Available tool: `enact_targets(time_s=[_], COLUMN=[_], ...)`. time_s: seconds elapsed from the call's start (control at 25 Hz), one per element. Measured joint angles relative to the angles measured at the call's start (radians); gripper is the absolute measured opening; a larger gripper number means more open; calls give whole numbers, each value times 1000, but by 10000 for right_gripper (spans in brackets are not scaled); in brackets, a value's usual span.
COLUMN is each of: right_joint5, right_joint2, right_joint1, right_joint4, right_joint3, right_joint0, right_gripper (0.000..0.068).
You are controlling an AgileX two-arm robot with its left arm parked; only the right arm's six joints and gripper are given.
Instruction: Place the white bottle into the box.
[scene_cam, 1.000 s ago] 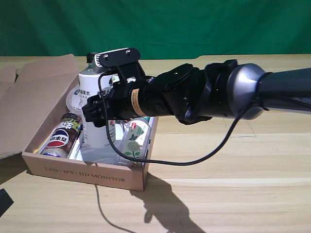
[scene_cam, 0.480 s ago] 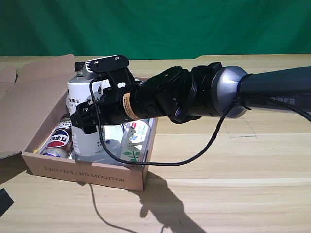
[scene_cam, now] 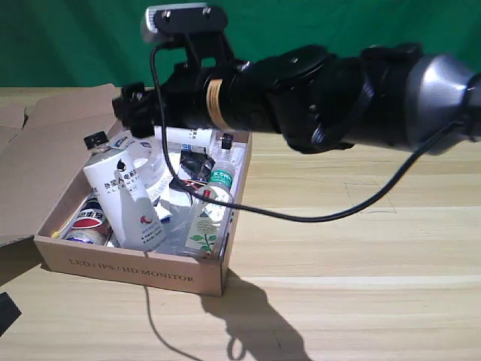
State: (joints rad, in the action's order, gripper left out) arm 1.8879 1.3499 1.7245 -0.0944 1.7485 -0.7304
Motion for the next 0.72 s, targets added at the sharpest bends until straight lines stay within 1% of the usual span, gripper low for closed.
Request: enact_targets(time_s=[0.04, 0.16, 0.24, 0.28, 0.36, 0.4, 0.48, 0.56, 0.72], right_joint5=[-6, -58, -106, -138, -177, -202, -251, -295, -365], right_joint2=[0, -17, -58, -102, -169, -212, -302, -393, -547], right_joint1=[-34, -157, -233, -283, -358, -413, -509, -600, -756], right_joint4=[18, 123, 222, 283, 351, 382, 406, 411, 417], right_joint3=[0, -4, -8, -12, -18, -22, -50, -104, -197], right_joint0=[0, 0, 0, 0, 0, 0, 0, 0, 0], right_gripper=[642, 545, 436, 356, 224, 142, 44, 13, 3])
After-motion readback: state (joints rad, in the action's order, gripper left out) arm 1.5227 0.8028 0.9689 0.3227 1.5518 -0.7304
